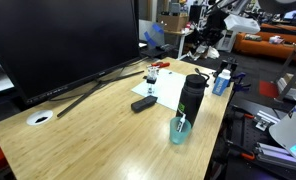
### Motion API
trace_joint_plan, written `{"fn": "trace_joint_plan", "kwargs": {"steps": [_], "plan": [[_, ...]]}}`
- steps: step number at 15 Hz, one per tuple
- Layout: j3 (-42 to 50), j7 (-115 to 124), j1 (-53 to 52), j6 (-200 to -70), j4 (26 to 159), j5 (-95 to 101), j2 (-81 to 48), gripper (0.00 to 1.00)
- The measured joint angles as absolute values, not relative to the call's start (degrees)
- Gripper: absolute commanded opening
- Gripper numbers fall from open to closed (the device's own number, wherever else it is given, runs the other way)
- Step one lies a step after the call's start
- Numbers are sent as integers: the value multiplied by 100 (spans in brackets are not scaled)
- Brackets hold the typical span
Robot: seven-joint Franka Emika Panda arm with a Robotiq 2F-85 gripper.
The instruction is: Move the glass bottle near the blue cup to the right
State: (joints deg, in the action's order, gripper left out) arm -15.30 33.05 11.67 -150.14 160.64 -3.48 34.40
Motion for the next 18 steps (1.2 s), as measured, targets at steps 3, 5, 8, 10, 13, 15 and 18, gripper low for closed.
{"fn": "trace_joint_plan", "kwargs": {"steps": [3, 5, 8, 10, 13, 15, 18], "plan": [[-1402, 3232, 1144, -14700, 16038, -336, 2938, 18], [-1315, 3231, 1144, -14444, 15979, -302, 2625, 18], [-1158, 3186, 1077, -14200, 15833, -298, 2156, 18], [-1069, 3185, 1025, -13873, 15666, -297, 1846, 18], [-938, 3243, 988, -13075, 15332, -222, 1420, 18], [-815, 3241, 912, -12711, 15119, -221, 1150, 18], [-616, 3067, 678, -12460, 14858, -437, 756, 18]]}}
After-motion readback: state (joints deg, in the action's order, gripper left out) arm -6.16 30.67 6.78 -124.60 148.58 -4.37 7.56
